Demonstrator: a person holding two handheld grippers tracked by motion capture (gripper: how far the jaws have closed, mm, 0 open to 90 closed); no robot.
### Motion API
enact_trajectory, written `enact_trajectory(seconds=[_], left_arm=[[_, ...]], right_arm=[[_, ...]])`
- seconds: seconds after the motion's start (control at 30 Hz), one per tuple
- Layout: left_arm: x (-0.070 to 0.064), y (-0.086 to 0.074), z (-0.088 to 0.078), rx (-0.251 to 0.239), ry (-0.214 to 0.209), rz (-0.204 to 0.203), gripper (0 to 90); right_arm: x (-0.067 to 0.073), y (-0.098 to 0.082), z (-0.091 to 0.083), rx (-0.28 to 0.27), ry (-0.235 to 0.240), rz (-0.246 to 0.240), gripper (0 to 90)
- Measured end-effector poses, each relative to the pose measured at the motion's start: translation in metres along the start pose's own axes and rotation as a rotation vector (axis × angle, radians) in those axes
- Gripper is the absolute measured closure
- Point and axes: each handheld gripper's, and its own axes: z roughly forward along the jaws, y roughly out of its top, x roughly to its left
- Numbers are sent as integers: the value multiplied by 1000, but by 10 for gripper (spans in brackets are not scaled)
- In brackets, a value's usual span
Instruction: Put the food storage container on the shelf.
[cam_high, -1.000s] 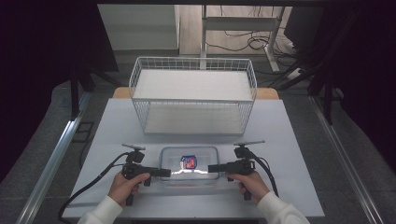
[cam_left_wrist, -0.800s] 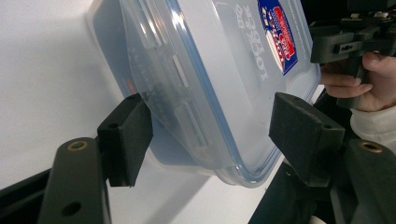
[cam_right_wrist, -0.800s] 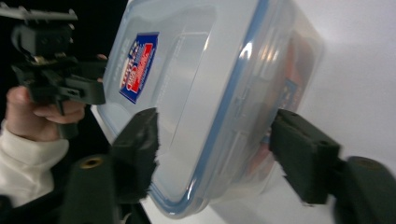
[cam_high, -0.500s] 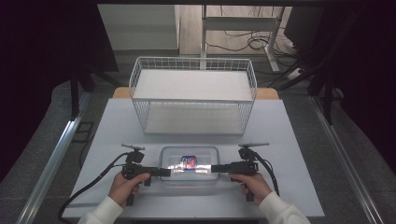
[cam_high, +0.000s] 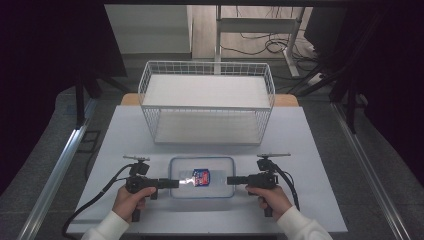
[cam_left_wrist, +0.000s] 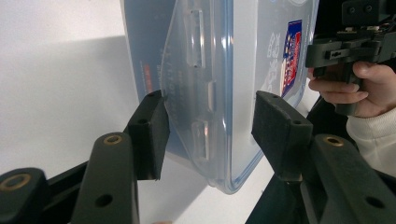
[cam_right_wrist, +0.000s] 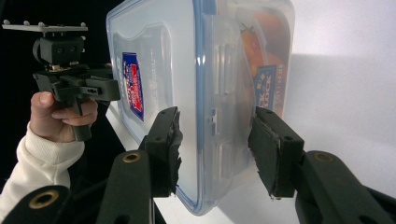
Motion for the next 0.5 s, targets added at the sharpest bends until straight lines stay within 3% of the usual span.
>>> enact_trajectory(seconds=[0.27, 0.5], left_arm=[[-2, 4, -3, -17, 2, 6, 475], [-4, 15, -4, -27, 10, 42, 474]], right_arm=[[3, 1, -1, -16, -1, -9, 538], [6, 10, -2, -39, -9, -39, 535]])
